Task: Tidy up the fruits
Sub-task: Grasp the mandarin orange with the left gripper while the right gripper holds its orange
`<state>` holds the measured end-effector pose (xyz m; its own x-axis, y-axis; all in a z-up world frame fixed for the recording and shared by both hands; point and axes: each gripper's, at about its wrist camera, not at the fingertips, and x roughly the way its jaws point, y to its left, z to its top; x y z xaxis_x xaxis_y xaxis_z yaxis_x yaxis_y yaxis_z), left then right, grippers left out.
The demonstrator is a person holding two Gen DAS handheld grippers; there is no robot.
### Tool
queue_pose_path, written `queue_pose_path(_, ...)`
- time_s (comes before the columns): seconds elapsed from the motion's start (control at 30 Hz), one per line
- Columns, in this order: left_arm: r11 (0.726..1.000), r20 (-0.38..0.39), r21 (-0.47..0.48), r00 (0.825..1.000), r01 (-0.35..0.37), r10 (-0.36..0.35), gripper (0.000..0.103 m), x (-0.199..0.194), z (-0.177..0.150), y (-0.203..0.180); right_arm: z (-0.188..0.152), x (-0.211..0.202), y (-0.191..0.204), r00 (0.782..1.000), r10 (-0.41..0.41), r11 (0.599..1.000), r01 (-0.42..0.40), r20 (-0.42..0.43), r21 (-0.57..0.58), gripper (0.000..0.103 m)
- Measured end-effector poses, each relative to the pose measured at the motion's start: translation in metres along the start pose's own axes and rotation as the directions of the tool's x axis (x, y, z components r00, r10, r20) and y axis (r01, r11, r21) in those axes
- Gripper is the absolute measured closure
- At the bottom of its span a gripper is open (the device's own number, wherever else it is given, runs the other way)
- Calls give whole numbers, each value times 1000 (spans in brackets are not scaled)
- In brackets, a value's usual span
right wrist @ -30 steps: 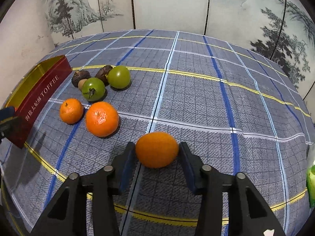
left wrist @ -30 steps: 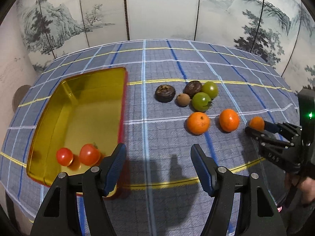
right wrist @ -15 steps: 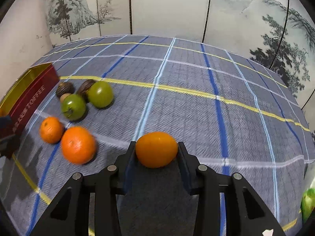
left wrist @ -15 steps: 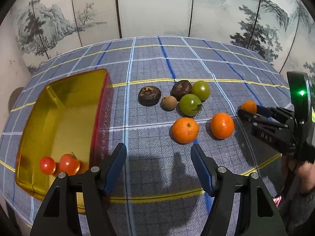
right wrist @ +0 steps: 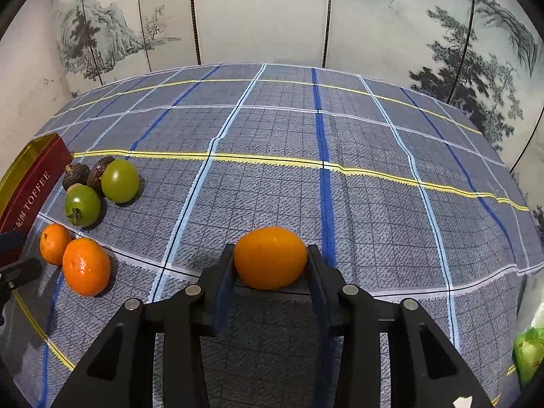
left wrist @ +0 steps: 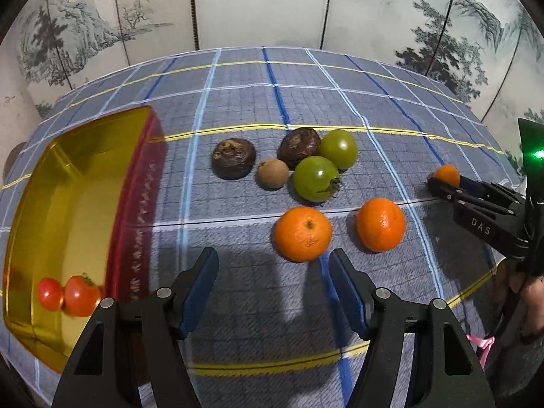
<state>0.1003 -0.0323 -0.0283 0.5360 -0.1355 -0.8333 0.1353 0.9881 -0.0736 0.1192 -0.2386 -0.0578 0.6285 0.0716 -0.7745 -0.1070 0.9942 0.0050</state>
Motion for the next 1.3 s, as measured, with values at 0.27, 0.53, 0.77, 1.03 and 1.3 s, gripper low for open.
queue_pose_path(0.27, 1000, -3, -11, 1000, 27, -27, 42, 15, 12, -2, -1, 0, -1, 1000, 3, 1000, -3, 0, 3, 65)
queue_pose_path(0.53, 997, -25, -9, 997, 73, -73, 57, 28, 18, -5, -1, 0, -1, 1000, 4, 1000, -4, 0, 3, 65)
queue_pose_path(0.77, 997, -15, 8, 997, 79, -79, 65, 26, 15, -8, -1, 0, -1, 1000, 4, 1000, -4, 0, 3, 65)
queue_pose_path(1.03, 999, -22, -1, 999, 48, -48, 65, 19, 10, 1, -1, 0, -1, 1000, 3, 1000, -3, 0, 3, 65)
queue_pose_path(1.3, 999, 9, -22, 999, 41, -41, 65, -5, 14, 17, -1, 0, 0, 1000, 3, 1000, -3, 0, 2, 65)
